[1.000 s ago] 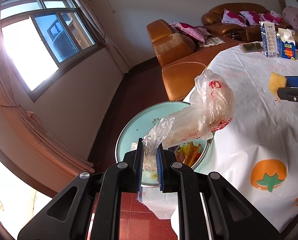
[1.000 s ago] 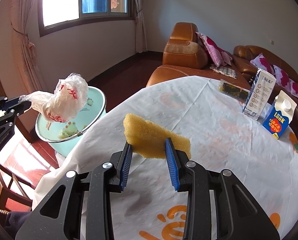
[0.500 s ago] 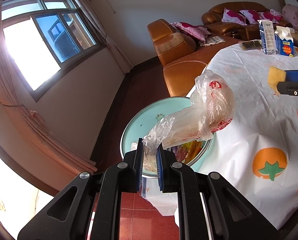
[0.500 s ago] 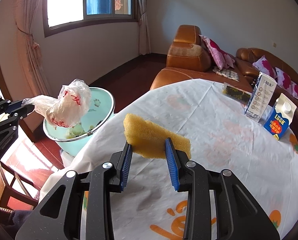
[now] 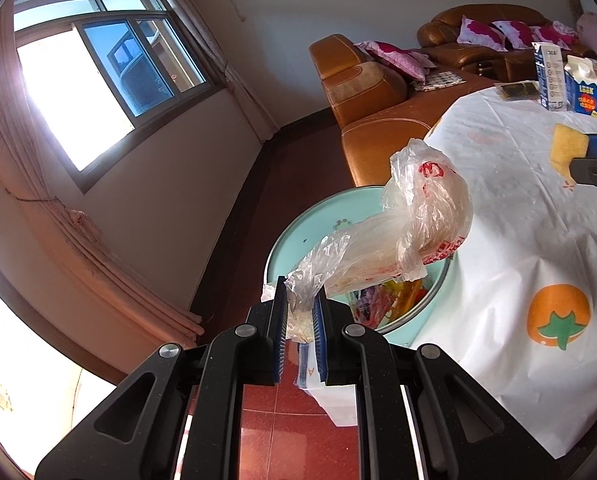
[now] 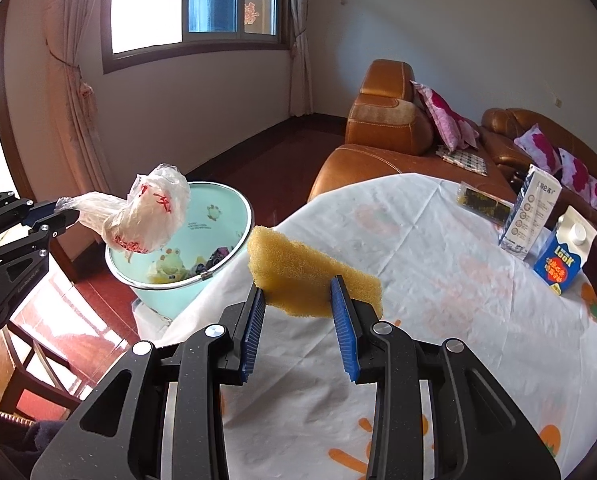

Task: Collect trash
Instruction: 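Carry the plastic bag and yellow sponge over the teal bin with both tools, then hold the plastic bag and sponge above the bin, lowering toward its rim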

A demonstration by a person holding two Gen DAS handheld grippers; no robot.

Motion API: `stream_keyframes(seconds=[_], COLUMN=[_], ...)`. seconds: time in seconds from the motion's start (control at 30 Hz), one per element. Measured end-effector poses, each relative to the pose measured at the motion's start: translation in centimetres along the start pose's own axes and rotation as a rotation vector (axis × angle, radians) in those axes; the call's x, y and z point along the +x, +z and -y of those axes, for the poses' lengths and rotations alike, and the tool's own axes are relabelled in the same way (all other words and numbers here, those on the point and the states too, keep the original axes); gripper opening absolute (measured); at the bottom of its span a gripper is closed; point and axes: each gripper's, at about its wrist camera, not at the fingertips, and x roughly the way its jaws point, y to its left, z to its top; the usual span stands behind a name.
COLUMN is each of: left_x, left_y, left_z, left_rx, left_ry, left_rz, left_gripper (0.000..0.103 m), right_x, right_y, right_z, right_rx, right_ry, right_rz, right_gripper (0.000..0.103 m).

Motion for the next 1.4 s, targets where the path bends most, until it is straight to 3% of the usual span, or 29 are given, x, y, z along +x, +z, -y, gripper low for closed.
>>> stream_keyframes(seconds=[1.4], left_x=[3.7], left_y=[-0.6], left_z=[-4.6], left_rx=[-0.084], left_ry=[0.091], left_rz=[-0.076], left_gripper=[0.012], right_x=[4.1], right_y=[3.5], right_z=[-5.3], right_rx=[-0.119], right_ry=[0.07], right_rz=[-0.004], right_gripper=[0.034])
